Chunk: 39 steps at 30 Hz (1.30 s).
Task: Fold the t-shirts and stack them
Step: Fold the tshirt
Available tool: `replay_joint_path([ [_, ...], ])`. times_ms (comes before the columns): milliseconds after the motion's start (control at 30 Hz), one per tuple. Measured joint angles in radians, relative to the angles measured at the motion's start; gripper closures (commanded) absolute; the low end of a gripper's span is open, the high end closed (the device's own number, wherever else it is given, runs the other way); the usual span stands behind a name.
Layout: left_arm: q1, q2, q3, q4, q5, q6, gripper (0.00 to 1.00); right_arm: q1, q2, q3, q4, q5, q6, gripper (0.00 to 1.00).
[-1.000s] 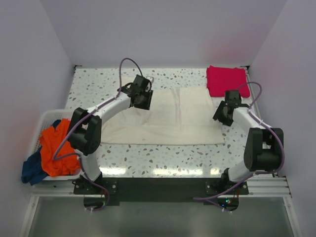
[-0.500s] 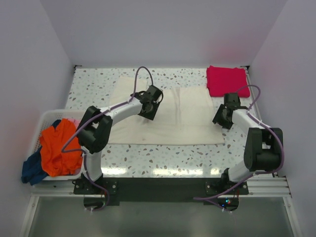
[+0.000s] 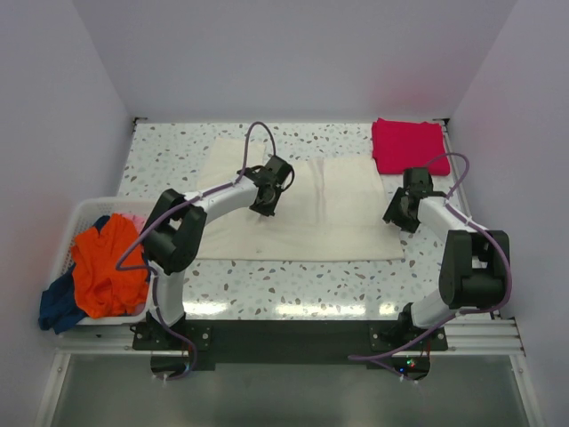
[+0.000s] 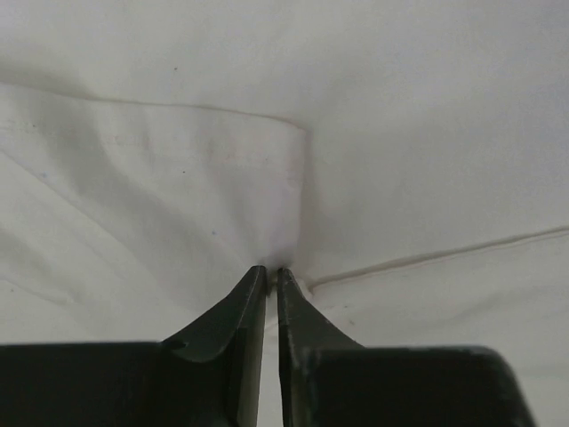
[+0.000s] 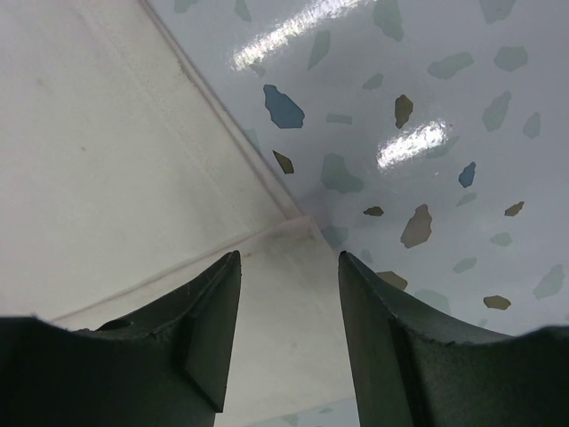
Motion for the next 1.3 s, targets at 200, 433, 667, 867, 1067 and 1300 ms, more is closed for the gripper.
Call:
replay_joint_path([
  [200, 0.000, 0.000, 0.000, 0.000, -0.017, 0.013, 0.96, -0.002, 0.003, 0.002, 0.000, 0.020, 0.002, 0.54],
  [433, 0.000, 0.000, 0.000, 0.000, -0.026, 0.013, 0.99, -0.005, 0.035, 0.003, 0.006, 0.028, 0.017, 0.65],
  [667, 0.000, 0.000, 0.000, 0.000, -0.026, 0.013, 1.00, -0.005, 0.066, 0.007, 0.011, 0.027, 0.027, 0.66],
  [867, 0.000, 0.000, 0.000, 0.000, -0.026, 0.013, 1.00, -0.005, 0.069, 0.016, 0.018, 0.037, 0.031, 0.67],
  [1067, 0.000, -0.001, 0.000, 0.000, -0.026, 0.013, 1.00, -0.005, 0.069, 0.022, 0.019, 0.043, 0.035, 0.71],
  [1300, 0.000, -0.002, -0.001, 0.000, -0.026, 0.013, 1.00, -0.005, 0.070, 0.027, 0.028, 0.042, 0.041, 0.81],
])
